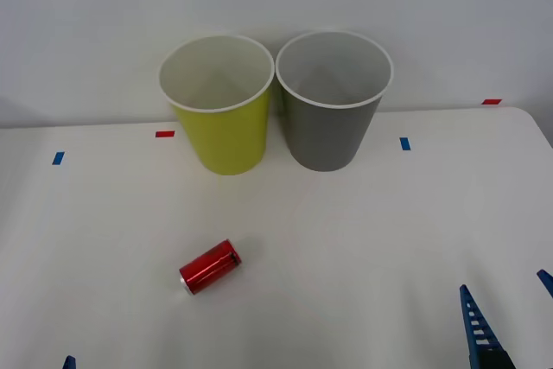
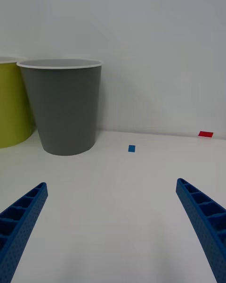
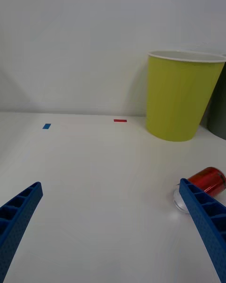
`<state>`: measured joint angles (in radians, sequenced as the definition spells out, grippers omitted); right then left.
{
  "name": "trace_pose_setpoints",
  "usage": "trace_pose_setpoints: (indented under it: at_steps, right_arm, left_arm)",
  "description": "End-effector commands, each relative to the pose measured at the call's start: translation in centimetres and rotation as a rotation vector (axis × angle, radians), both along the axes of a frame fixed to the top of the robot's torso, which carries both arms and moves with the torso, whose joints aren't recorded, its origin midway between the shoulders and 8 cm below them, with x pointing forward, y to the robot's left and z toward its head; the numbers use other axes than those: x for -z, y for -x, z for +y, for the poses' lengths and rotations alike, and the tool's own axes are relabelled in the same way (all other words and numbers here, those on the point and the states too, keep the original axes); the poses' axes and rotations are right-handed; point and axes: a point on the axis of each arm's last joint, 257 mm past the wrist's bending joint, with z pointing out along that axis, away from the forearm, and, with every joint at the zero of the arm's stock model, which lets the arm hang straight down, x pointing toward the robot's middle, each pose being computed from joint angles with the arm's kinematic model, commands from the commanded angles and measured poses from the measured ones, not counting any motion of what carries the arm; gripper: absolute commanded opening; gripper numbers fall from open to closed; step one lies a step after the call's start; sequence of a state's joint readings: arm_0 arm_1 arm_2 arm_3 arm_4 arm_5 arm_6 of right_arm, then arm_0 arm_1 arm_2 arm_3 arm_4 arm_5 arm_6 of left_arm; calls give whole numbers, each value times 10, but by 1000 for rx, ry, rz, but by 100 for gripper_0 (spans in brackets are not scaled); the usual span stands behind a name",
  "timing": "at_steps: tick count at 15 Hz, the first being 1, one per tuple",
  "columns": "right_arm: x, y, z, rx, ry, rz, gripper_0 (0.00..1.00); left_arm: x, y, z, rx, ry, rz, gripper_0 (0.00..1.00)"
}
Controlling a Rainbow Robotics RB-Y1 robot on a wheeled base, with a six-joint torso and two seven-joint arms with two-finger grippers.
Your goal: Put cans in the gray bin and PET bottles in the light green bin.
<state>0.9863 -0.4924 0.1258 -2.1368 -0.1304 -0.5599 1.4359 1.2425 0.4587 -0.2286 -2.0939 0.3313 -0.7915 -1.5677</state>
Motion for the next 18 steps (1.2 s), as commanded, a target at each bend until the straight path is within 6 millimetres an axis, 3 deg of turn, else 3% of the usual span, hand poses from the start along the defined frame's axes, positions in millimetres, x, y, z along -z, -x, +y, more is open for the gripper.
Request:
trace_pose_setpoints:
  at_steps: [1, 18]
  right_arm:
    - [0, 0, 0, 0, 0, 0, 95]
    - [0, 0, 0, 0, 0, 0, 95]
  left_arm:
    - [0, 0, 0, 0, 0, 0, 100]
    - [0, 0, 0, 0, 0, 0, 100]
